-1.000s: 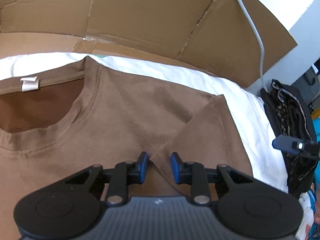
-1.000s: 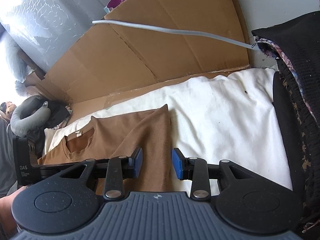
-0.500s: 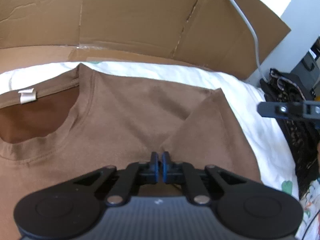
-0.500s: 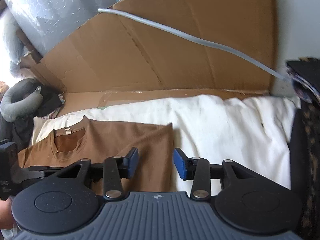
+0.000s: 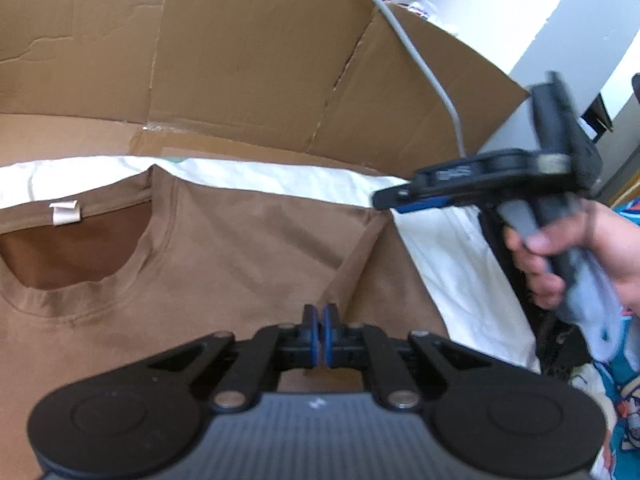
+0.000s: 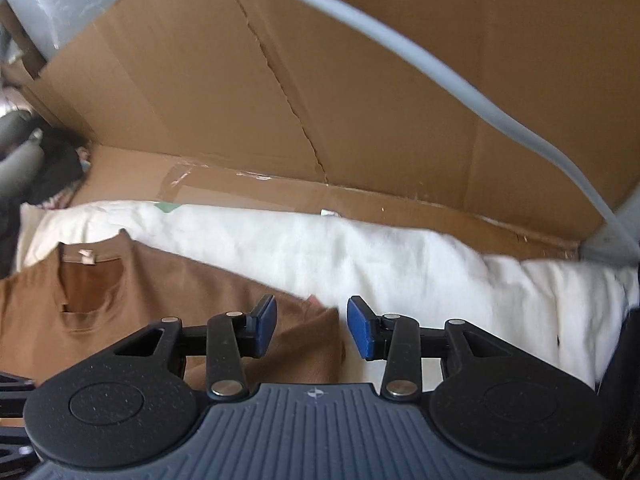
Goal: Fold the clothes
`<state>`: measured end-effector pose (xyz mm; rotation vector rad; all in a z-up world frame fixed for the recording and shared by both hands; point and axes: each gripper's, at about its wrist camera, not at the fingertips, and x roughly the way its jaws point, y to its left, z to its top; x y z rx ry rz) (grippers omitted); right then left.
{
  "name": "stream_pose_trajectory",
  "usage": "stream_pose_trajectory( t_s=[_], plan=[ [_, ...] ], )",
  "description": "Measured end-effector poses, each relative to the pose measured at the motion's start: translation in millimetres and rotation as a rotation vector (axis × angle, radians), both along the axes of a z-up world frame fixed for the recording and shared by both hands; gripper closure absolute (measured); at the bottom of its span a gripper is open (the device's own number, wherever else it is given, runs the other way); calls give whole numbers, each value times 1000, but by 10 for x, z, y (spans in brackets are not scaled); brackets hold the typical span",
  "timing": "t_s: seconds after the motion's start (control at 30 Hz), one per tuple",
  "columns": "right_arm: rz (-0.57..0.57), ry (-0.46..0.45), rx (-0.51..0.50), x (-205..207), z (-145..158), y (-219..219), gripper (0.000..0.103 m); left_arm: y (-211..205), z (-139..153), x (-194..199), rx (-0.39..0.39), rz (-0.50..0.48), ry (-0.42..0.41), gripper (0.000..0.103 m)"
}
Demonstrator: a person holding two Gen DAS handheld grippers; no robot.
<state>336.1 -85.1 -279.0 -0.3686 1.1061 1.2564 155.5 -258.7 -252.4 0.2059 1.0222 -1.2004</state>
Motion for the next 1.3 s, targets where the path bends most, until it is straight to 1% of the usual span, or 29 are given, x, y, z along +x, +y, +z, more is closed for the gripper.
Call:
stream_pose_trajectory(
  t_s=[0.1,0.17,0.23,0.3,0.33,0.4,0.43,0.57,0.8,0.9,0.97,1.03,1.17,1.3],
  plan=[
    [5,7,-58,22,-74,83,57,42,14,32,0,8,8,100],
    [11,39,-91,53,-112,115,57,70,23,53,0,13,13,100],
    [-1,64,-122,96,-142,142,57,98,32,74,0,18,18,100],
    [-23,61,-135,129,-162,163,57,126,41,95,0,23,23,100],
    [-40,60,-134,150,-167,170,57,138,44,104,1,25,25,100],
    [-114,54,-94,215,-119,122,57,146,31,104,3,26,25,100],
    [-130,55,-76,232,-90,98,57,149,25,103,4,26,25,100],
    [-133,68,-29,245,15,19,57,174,4,122,8,32,26,100],
    [-84,84,-43,126,32,-25,57,259,29,221,8,64,36,100],
    [-43,66,-82,48,-10,85,57,273,38,223,11,65,38,100],
    [-22,35,-120,25,-58,117,57,275,34,220,12,67,40,100],
    [-32,9,-145,25,-105,156,57,266,33,221,14,65,37,100],
    [-35,-30,-162,-2,-159,191,59,287,60,223,3,59,42,100],
    [-31,-73,-154,-26,-181,205,59,336,88,237,-12,62,58,101]
  ],
)
